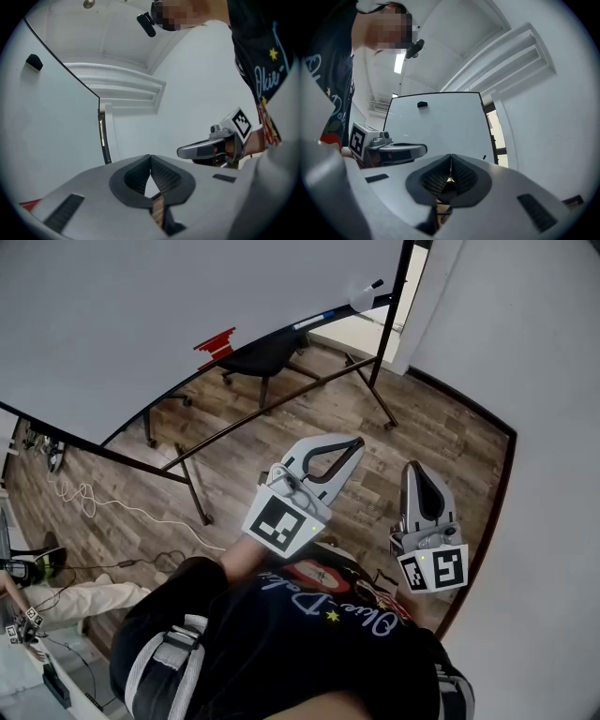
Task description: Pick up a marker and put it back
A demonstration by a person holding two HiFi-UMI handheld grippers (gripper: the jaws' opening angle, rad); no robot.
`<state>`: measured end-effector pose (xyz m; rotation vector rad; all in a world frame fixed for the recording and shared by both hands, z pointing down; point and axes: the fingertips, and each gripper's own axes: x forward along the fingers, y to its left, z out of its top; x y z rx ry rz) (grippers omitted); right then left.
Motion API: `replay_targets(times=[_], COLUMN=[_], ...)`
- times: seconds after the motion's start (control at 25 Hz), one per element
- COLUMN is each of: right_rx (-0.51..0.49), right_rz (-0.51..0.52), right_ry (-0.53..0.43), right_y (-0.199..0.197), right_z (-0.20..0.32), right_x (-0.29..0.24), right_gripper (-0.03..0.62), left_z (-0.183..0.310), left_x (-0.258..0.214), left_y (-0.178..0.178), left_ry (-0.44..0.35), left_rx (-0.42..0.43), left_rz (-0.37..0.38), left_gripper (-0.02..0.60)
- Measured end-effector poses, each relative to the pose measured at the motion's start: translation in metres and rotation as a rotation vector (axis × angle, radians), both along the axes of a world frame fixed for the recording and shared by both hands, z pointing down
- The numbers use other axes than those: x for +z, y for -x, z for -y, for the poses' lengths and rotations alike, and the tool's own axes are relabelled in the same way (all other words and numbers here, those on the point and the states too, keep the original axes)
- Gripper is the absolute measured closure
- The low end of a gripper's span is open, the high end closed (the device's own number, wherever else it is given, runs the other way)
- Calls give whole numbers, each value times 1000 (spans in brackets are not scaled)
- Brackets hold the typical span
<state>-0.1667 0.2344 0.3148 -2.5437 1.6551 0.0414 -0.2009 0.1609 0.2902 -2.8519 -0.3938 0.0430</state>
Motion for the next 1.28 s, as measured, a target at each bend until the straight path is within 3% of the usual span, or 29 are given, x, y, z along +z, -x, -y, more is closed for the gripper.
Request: replay_targets(times=[0.24,0.64,1.28], right_rx=[9,108,94], right_rz=[16,17,23], right_ry=[-13,2,26], right_y=[-4,-24,-80], right_z=[-12,-35,-14], right_x=[0,4,9], right_gripper=[594,592,592], left_z=[-10,-32,-11], left_x=[-1,-5,6], left_y=[-10,-34,-97], left_ry=[2,-14,24], left_rx=[13,113,111], left_rz=[0,-41,-26], left_gripper=[577,577,578])
